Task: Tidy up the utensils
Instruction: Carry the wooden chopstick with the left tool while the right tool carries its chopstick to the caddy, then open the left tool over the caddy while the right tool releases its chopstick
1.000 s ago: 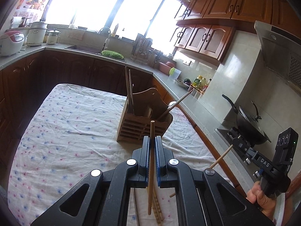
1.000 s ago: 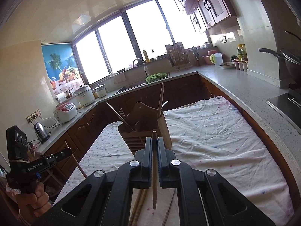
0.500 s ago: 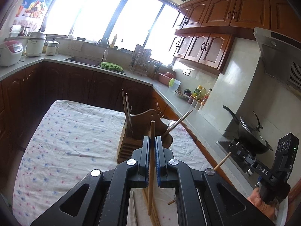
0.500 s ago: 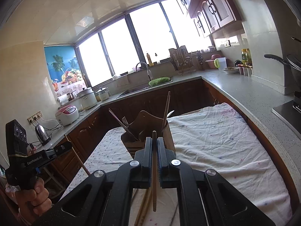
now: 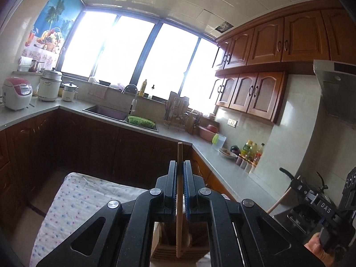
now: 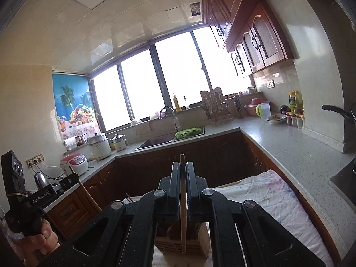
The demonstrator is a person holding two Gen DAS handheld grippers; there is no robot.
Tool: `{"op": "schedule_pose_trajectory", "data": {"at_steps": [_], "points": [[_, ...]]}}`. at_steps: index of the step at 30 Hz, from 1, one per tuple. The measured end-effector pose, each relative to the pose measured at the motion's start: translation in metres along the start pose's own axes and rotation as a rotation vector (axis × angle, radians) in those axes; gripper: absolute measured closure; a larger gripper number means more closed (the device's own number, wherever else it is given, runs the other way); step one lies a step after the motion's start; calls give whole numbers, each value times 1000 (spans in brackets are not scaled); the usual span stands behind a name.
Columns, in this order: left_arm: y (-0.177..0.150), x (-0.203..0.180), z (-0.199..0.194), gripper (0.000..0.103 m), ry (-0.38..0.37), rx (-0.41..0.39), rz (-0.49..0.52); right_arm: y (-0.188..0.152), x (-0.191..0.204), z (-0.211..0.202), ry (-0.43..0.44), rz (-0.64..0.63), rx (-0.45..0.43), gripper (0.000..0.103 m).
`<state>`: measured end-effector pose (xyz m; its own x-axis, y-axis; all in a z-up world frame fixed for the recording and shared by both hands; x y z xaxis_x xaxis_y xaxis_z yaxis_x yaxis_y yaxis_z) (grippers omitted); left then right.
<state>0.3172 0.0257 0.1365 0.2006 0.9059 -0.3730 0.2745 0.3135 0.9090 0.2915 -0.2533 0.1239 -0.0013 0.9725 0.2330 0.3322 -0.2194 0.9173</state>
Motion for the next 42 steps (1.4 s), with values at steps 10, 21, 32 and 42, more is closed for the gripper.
{"op": "schedule_pose_trajectory", "data": {"at_steps": [10, 21, 32, 42], "points": [[-47, 35, 74, 100, 43, 16, -99, -23, -14, 51, -38, 12, 14, 98], [-86, 49, 122, 99, 60, 140, -89, -89, -30, 83, -64, 42, 149, 98], [-81, 42, 114, 98, 68, 147, -60, -96, -37, 91, -77, 43, 194, 97], [-76, 54, 98, 45, 72, 134, -103, -88, -41, 75, -29, 119, 147, 38]]}}
Point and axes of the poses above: each gripper's, at about its wrist camera, not at the fingertips, and z roughly the way its jaws point, x to its left, y to its top, the point moved 8 cm from there along z, roughly the way its jaws point, and after that the axes turned 2 degrees about -z, right-handed, at the moved point
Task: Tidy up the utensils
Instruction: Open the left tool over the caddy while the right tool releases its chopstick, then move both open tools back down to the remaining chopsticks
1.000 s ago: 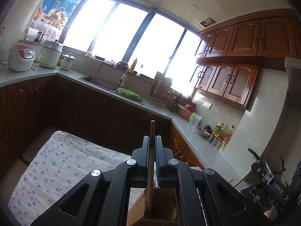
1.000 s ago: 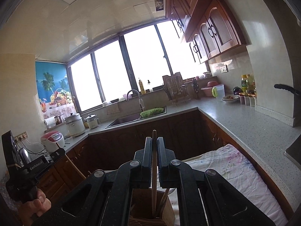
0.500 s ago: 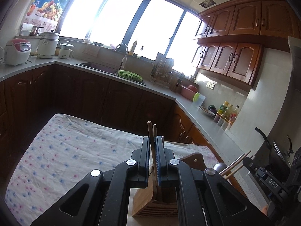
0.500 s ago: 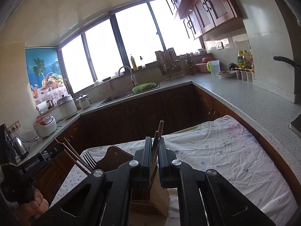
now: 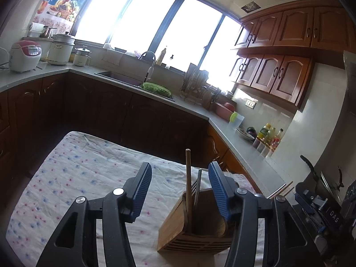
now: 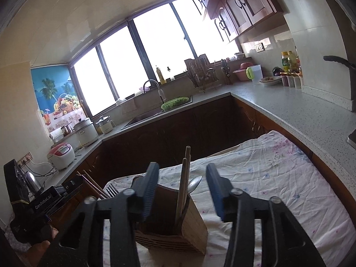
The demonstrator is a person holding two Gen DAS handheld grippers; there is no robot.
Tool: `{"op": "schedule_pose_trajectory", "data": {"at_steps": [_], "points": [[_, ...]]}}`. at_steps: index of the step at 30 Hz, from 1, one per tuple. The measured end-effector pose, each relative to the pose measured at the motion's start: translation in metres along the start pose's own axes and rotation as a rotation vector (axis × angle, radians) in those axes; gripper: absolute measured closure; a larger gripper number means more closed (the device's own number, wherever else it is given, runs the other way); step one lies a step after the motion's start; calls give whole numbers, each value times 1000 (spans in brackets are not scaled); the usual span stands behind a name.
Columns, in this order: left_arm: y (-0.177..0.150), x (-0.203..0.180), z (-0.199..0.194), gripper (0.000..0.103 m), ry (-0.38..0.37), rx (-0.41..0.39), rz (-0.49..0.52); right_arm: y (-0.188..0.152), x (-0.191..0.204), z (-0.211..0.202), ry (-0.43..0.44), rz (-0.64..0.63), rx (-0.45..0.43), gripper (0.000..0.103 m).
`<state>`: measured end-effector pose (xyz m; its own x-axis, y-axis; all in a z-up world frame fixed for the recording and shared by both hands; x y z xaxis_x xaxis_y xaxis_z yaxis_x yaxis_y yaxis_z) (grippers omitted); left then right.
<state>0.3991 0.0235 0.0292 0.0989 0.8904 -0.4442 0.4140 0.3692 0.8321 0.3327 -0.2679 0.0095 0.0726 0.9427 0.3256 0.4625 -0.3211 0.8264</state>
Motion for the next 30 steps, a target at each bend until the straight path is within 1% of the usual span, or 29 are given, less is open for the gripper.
{"op": "schedule_pose_trajectory", "data": {"at_steps": [1, 2, 3, 5, 6, 7, 11, 15, 23, 25, 30], "points": [[0, 0, -5, 44, -4, -4, 0, 2, 0, -6, 1, 4, -19, 33], [-2, 1, -10, 40, -3, -7, 4, 5, 1, -12, 3, 8, -35, 29], [-4, 2, -16, 34, 2, -7, 7, 7, 1, -18, 10, 13, -48, 26], [-9, 4, -28, 29, 3, -11, 12, 9, 3, -30, 25, 23, -72, 11], [-12, 5, -34, 24, 4, -12, 11, 10, 4, -35, 32, 23, -81, 8], [-16, 6, -41, 23, 5, -11, 9, 10, 5, -41, 36, 22, -87, 4], [-33, 11, -67, 21, 7, -3, 3, -1, 7, -60, 63, 26, -77, 2], [-54, 14, -98, 21, 16, 3, 14, -27, 2, -76, 47, 24, -31, 1], [-111, 9, -143, 21, 45, 91, 53, -91, -10, -105, 17, 42, 79, 0], [-121, 10, -151, 21, 67, 107, 62, -103, -12, -111, 8, 35, 102, 0], [-138, 5, -166, 21, 78, 145, 43, -127, -14, -126, 10, 37, 140, 0]]}}
Point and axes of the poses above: each gripper's, at about its wrist camera, not at the fingertips, and z roughly the way its jaws point, x to its left, y to its top, the point moved 8 cm from there along z, roughly the way its jaws point, and after that the axes turned 2 degrees about -z, right-handed, at the moved point
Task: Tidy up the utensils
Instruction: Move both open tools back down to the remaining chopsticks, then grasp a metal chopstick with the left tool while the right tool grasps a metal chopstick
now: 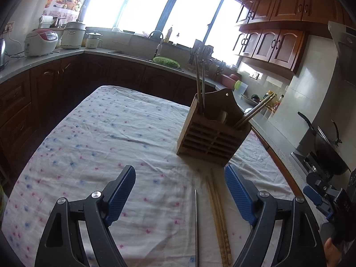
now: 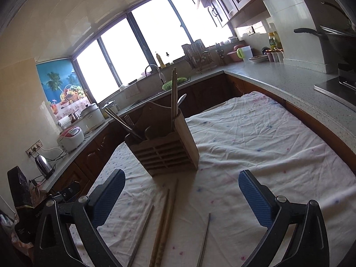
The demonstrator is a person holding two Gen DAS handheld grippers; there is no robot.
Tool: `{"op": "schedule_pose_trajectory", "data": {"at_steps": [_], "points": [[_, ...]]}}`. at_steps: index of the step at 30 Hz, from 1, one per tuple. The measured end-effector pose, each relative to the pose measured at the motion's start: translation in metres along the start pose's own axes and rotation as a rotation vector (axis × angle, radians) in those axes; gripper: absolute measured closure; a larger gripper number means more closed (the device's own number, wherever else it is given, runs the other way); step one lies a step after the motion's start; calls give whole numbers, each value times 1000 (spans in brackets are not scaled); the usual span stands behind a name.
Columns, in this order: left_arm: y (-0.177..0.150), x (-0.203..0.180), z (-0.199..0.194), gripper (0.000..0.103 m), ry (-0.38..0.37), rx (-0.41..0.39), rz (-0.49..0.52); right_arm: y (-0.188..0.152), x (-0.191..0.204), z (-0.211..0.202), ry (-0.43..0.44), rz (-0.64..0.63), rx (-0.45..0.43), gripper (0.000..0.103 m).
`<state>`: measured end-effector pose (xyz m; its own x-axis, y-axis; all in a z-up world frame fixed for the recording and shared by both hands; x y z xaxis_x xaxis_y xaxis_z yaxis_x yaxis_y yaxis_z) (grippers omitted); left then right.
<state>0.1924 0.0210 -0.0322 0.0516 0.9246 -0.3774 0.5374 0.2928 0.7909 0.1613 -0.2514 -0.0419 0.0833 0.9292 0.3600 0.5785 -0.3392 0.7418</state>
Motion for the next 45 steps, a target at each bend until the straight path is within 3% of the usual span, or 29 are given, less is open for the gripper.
{"op": "schedule_pose_trajectory", "data": {"at_steps": [10, 22, 29, 36, 41, 45], "points": [[-29, -12, -11, 21, 23, 62, 40, -36, -2, -9, -33, -32, 47, 1], [-38, -13, 3, 21, 55, 126, 64, -55, -6, 2, -73, -76, 105, 2], [-46, -16, 29, 24, 60, 195, 75, -66, -10, 17, -96, -96, 172, 23], [-55, -30, 67, 53, 55, 322, 140, -81, -11, 41, -97, -102, 282, 51], [-50, -40, 92, 65, 52, 370, 173, -89, -15, 59, -109, -104, 346, 68], [-47, -44, 113, 70, 57, 394, 190, -94, -22, 73, -134, -99, 389, 71]]}}
Point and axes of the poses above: each gripper's, at about its wrist camera, not at the fingertips, and z roughly the way its jaws point, x to its left, y to its top, the point moved 8 cm from there along z, roughly the way its jaws point, and after that the axes turned 2 degrees about -z, right-handed, at the moved point
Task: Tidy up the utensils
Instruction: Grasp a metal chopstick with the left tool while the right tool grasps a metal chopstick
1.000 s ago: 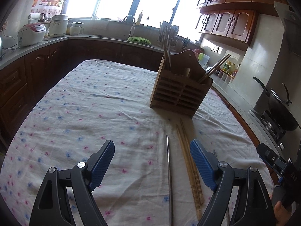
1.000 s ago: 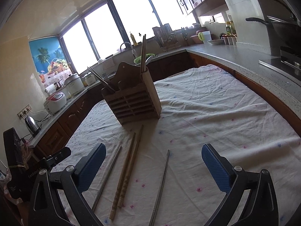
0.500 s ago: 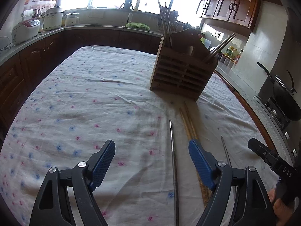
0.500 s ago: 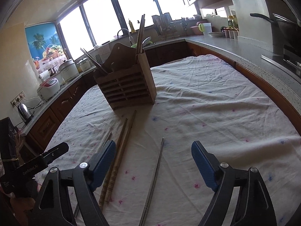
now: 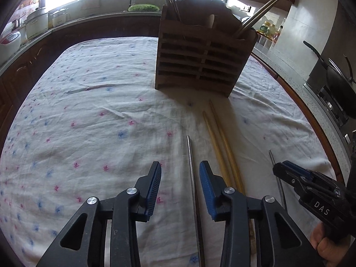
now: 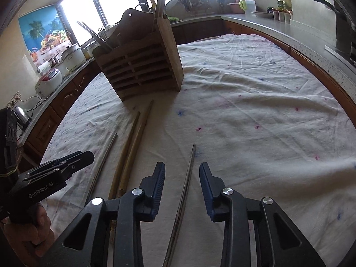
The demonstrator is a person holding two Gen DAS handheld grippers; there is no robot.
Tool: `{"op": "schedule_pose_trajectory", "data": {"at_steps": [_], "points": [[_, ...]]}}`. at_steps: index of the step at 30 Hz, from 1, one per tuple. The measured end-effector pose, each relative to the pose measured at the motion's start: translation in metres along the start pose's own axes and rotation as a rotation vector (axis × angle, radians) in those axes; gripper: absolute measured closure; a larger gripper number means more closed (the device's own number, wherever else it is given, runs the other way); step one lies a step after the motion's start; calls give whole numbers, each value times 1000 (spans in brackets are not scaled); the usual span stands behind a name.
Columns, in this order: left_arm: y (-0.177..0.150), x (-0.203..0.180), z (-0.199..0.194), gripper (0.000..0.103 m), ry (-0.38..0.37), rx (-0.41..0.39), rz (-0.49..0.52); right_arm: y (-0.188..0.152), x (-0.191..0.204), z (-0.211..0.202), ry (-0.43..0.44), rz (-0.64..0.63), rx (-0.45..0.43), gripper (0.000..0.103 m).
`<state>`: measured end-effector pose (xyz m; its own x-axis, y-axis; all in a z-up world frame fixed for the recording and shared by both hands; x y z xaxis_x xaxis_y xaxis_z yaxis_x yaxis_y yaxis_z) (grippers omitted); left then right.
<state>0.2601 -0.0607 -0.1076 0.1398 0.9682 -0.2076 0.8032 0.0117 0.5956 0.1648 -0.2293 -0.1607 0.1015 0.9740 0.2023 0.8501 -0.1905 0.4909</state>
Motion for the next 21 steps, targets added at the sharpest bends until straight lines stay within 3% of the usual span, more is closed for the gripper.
{"op": "schedule_pose_trajectory", "data": {"at_steps": [6, 14, 17, 21], "points": [[6, -8, 28, 80, -21, 48, 28, 6, -3, 13, -22, -7, 14, 79], [4, -26, 38, 85, 71, 13, 155, 9, 8, 21, -104, -120, 23, 84], [4, -25, 38, 96, 71, 9, 157, 9, 10, 22, -107, -136, 25, 96], [4, -18, 34, 100, 34, 22, 122, 9, 7, 20, -84, -113, 20, 98]]}}
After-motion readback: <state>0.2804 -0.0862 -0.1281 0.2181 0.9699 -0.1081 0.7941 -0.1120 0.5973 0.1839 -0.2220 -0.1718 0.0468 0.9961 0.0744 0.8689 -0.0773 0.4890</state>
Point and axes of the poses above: each gripper's, at about its wrist camera, not at the fingertips, and z roughly the way its jaws point, x to its left, y to its top, the point moved 8 cm from there along z, roughly the way its jaws point, and after that the axes turned 2 degrees about -z, right-handed, at the moved point
